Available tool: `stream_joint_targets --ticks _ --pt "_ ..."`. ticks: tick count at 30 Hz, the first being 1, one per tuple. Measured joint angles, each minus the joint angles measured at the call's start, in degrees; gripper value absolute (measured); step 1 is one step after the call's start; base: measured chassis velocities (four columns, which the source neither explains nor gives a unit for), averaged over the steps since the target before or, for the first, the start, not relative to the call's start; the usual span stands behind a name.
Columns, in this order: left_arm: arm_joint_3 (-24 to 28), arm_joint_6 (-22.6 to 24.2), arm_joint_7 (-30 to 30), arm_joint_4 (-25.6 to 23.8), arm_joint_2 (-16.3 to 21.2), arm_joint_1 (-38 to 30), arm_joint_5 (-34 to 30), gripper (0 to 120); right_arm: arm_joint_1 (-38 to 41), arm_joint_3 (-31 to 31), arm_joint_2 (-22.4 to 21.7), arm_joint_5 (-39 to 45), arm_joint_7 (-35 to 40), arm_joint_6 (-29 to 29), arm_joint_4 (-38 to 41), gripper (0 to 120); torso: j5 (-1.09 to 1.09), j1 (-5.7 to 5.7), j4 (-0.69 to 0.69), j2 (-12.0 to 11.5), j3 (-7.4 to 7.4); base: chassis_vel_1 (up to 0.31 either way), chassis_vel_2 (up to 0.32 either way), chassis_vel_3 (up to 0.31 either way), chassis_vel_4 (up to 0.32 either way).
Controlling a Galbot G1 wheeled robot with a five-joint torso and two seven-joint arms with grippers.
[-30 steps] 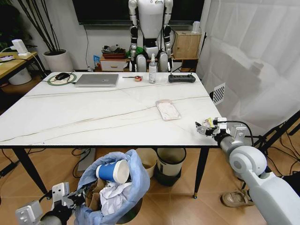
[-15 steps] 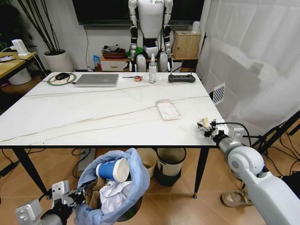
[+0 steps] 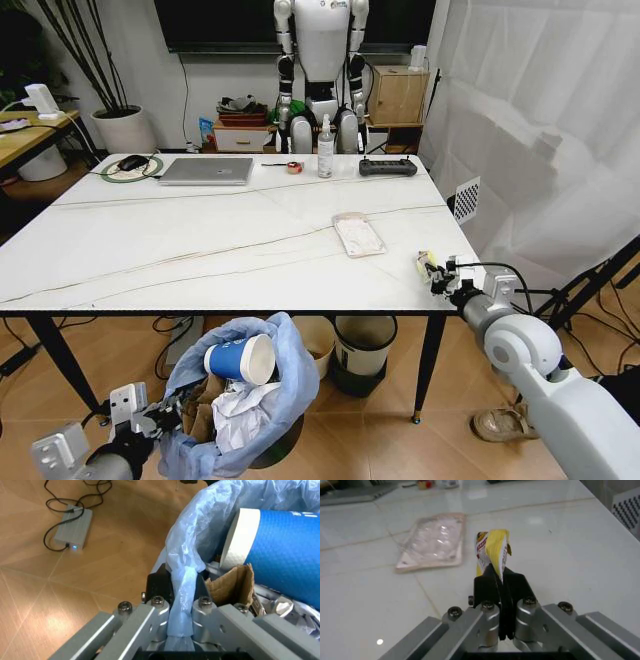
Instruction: Pick up the trash bin and place the trash from the table into it.
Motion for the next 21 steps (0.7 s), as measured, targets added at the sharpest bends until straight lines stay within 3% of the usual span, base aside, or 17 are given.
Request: stream_joint_targets --ticks 9,12,14,17,21 --pt "-0.2 0.0 -0.1 0.0 0.0 0.2 -0.6 0 -4.6 0.5 -4.0 8.0 -3.8 4.2 12.0 0 0.00 0.00 0.00 0.0 0.00 0.000 0.000 0.000 0.000" --pt "-0.4 0.0 -0.2 0.0 0.2 0.2 -1.0 0 -6.5 -2.9 -6.7 9.5 -7.6 7.1 16.4 0 -0.01 -0.02 -0.02 0.0 -0.01 0.000 0.000 0.000 0.000" --pt "-0.5 0.0 -0.3 0.0 0.3 0.4 -1.2 0 -5.3 -8.8 -7.8 12.1 -11.7 8.7 18.9 0 0.02 -0.02 -0.01 0.0 -0.01 0.000 0.000 0.000 0.000" --pt "-0.5 0.0 -0.4 0.0 0.8 0.1 -2.1 0 -3.4 -15.8 -7.9 14.5 -14.8 9.4 19.4 0 -0.01 -0.01 0.01 0.0 -0.01 0.000 0.000 0.000 0.000" --pt "-0.6 0.1 -0.6 0.0 1.1 -0.1 -2.9 0 -3.2 -20.1 -8.0 13.5 -16.2 9.9 18.3 0 -0.01 -0.01 0.00 0.0 0.00 0.000 0.000 0.000 0.000"
